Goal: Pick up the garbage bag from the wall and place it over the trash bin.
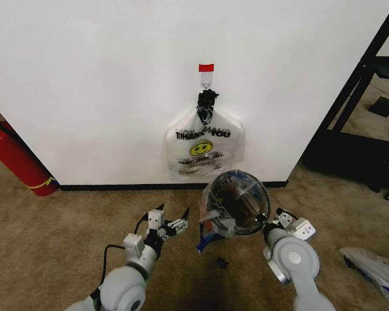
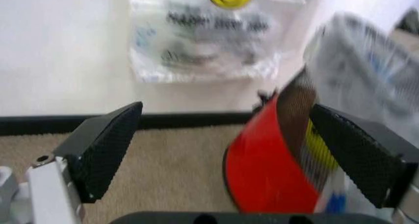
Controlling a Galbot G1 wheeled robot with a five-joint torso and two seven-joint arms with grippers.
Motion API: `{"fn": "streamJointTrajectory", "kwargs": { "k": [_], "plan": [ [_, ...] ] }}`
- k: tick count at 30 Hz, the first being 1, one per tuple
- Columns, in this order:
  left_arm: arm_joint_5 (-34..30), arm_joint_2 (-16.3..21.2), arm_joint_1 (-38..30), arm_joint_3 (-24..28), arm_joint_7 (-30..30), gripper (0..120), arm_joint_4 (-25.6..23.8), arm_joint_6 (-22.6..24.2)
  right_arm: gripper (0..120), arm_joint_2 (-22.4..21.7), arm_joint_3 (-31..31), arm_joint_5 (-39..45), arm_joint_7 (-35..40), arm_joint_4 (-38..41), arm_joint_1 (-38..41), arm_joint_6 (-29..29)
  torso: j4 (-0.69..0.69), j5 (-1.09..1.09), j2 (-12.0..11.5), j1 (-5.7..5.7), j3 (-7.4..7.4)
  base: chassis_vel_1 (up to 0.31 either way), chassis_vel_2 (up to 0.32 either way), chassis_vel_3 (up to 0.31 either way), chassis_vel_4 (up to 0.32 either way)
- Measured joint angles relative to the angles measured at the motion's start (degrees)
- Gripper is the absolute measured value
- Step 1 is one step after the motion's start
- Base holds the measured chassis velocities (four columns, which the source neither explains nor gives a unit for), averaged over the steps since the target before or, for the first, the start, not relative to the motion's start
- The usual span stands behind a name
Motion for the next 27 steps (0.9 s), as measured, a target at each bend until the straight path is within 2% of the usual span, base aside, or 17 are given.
{"fn": "streamJointTrajectory", "kwargs": {
  "k": [3,7,18,27],
  "plan": [
    [0.78,-3.34,2.29,-3.16,0.05,100,-0.14,-1.01,0,2.09,-0.42,-0.24,0.45,-1.98,0.88,-0.47,0.01,-0.01,0.0,0.0,0.0,0.0,0.0,0.0,0.0],
    [2.74,-5.08,5.44,-5.73,-0.3,100,-1.73,-0.97,0,3.63,-1.86,-0.61,0.88,-4.13,2.18,-1.61,0.02,0.0,0.0,0.0,0.0,0.0,0.0,0.0,0.0],
    [4.07,-5.75,6.61,-6.78,-2.03,100,-4.54,0.76,0,5.06,-5.95,-0.48,3.79,-10.28,7.29,-5.51,0.02,0.01,0.0,0.0,0.01,0.0,0.0,0.0,0.0],
    [3.07,-6.24,6.23,-6.76,-3.52,100,-6.02,3.1,0,5.02,-8.38,0.03,5.69,-11.11,7.68,-7.39,0.01,0.0,0.0,0.0,0.0,0.0,0.0,0.0,0.0]
  ]
}}
